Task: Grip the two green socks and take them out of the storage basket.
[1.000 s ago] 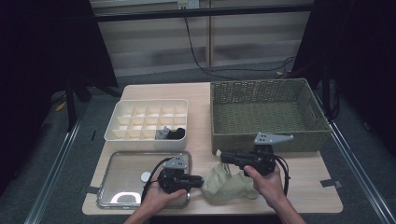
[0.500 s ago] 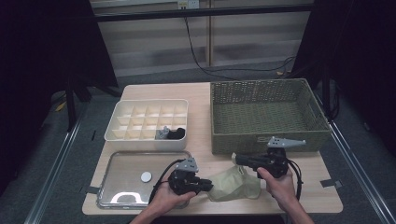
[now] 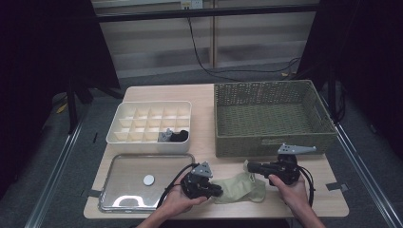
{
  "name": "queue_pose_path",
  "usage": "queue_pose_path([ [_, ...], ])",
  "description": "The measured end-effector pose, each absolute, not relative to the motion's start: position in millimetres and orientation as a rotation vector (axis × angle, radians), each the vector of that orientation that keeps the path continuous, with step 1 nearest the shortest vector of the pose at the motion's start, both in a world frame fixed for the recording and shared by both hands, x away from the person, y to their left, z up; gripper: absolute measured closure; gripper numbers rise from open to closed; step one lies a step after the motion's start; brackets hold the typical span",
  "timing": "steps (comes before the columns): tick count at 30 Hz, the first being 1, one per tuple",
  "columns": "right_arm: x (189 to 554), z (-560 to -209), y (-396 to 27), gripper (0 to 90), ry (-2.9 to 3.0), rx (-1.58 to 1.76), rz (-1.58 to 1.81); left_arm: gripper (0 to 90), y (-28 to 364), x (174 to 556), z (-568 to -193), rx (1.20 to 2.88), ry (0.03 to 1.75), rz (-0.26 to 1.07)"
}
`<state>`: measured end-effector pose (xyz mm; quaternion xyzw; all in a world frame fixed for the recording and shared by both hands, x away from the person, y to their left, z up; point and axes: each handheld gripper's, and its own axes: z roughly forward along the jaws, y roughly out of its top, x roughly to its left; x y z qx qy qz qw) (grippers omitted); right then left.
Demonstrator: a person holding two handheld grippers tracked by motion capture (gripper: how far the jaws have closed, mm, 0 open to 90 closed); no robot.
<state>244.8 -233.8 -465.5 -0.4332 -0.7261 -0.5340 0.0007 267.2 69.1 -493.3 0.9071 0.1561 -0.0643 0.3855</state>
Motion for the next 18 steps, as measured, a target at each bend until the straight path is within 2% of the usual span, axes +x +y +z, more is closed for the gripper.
queue_pose_path([
  [11, 229, -480, -262, 84.2, -2.301, -1.465, -1.6, 80.1, 74, 268, -493, 2.316, 0.421, -0.148],
  [18, 226, -482, -269, 77.9, -2.317, -1.509, -1.574, 79.6, 76, 270, -493, 2.306, 0.428, -0.152],
])
